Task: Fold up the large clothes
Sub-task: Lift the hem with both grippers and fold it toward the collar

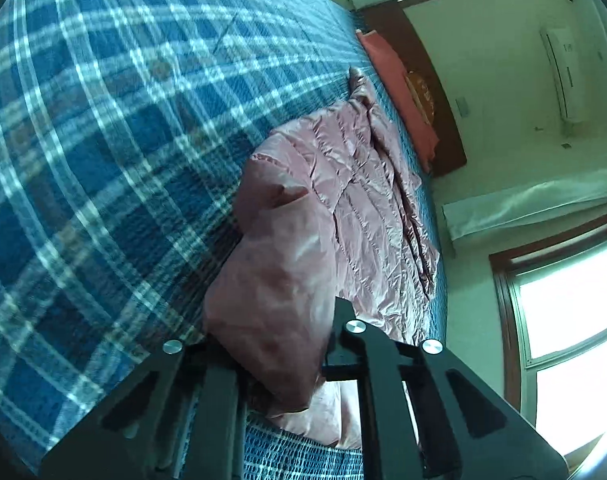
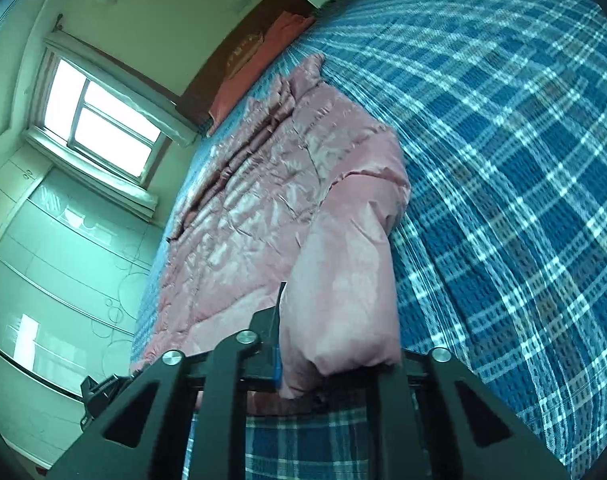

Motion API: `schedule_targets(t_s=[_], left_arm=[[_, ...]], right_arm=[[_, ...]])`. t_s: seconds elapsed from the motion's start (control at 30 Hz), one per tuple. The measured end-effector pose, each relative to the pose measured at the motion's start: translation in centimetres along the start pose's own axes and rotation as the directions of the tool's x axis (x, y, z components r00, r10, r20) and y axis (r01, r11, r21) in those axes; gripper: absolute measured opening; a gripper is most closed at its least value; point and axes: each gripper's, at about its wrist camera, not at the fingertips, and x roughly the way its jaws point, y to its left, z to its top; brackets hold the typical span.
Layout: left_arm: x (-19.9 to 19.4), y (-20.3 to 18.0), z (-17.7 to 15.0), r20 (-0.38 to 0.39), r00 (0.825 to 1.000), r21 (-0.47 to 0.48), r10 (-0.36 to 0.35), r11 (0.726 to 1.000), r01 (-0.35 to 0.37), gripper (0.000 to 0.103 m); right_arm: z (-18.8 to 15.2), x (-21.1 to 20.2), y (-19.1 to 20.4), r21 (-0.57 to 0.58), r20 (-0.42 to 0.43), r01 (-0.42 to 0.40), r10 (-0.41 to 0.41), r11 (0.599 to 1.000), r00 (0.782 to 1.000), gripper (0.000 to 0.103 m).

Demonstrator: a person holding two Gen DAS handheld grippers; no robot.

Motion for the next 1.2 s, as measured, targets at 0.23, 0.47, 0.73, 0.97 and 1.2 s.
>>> schedule_targets(t_s=[0.23, 0.47, 0.73, 0.97, 1.2], left_arm=[[-3.1, -2.1, -0.1, 0.034, 0.997, 0.05, -0.071, 0.996, 0.07, 0.007], [-6.6, -2.3, -1.2, 0.028, 0.995, 0.068, -0.095, 0.993, 0.093, 0.007], [-11.7, -2.7, -2.8, 0.033, 0.989, 0.078, -0.143, 0.987, 0.14, 0.006], [-11.4, -6.7, -0.4, 0.044, 0.981, 0.139, -0.19, 0.973, 0.183, 0.006], [-6.1, -12.6, 6.3, 0.092, 0.976, 0.225, -0.196, 0.959, 0.171, 0.006]], right_arm=[[0.5, -2.8, 0.9, 0.015, 0.023, -0.091, 0.09, 0.996, 0.996, 0.011], [-0.5, -5.7, 3.1, -0.027, 0.018, -0.144, 0.144, 0.989, 0.989, 0.011], [-1.6, -9.2, 4.7, -0.04, 0.039, -0.224, 0.225, 0.974, 0.974, 0.011], [1.2, -7.8, 6.1, -0.064, 0.041, -0.271, 0.274, 0.96, 0.961, 0.011], [9.2, -2.8, 8.7, -0.109, 0.061, -0.298, 0.305, 0.948, 0.95, 0.011]])
